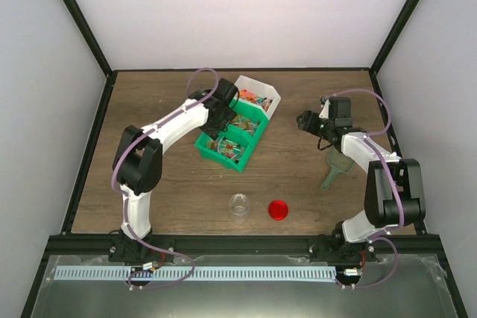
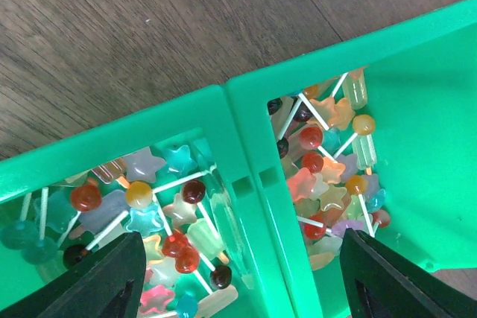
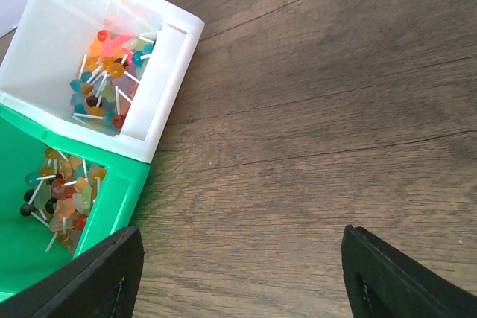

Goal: Pack the candies
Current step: Move the storage box to the center of the board.

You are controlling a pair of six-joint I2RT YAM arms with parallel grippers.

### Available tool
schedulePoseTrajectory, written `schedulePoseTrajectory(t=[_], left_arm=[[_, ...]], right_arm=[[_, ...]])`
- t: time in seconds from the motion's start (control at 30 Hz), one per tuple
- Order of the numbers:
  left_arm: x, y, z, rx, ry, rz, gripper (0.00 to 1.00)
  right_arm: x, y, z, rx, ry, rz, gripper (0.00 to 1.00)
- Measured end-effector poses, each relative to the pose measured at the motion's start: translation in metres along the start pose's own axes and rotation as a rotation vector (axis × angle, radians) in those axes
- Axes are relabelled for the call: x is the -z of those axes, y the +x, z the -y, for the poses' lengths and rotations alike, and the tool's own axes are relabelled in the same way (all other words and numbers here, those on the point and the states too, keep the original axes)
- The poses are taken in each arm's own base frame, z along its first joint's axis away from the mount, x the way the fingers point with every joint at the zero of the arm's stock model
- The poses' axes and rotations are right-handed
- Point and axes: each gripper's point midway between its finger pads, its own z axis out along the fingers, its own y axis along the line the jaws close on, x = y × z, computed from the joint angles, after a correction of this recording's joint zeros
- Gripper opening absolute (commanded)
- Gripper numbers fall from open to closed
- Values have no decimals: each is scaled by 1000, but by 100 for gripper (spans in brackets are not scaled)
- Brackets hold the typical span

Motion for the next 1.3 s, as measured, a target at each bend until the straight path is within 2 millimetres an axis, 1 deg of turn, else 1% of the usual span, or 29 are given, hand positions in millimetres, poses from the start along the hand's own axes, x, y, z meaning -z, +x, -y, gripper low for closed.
schedulePoseTrajectory(t=[0.17,0.23,0.4,0.47,0.6,0.67,0.77,0.93,1.17,1.23,1.3], left_arm=[[-8,3,3,18,-2,-15,67],[-15,5,5,17,-9,-24,64],[-37,12,2,8,-49,-47,51],[-45,13,4,-6,-54,-48,46],[-47,11,8,-39,-56,-55,35],[-48,4,9,-61,-67,-53,31],[-51,-9,11,-129,-65,-45,30],[-54,-22,11,-239,-60,-52,29],[-59,-41,18,-377,-54,-48,30],[-62,-47,22,-402,-46,-50,35],[-65,-51,26,-418,-35,-49,44]], right_arm=[[0,0,0,-1,1,-2,75],[-2,2,1,-2,3,-6,75],[-3,3,2,-3,5,-10,75],[-3,3,2,-2,5,-10,75],[-3,3,3,0,8,-9,75],[-3,3,3,0,8,-10,75],[-5,4,4,-1,10,-14,75],[-9,6,7,-6,16,-29,75],[-9,-2,6,-25,35,-20,73],[-7,-4,9,-55,49,-19,72],[-6,-4,16,-95,67,-20,72]])
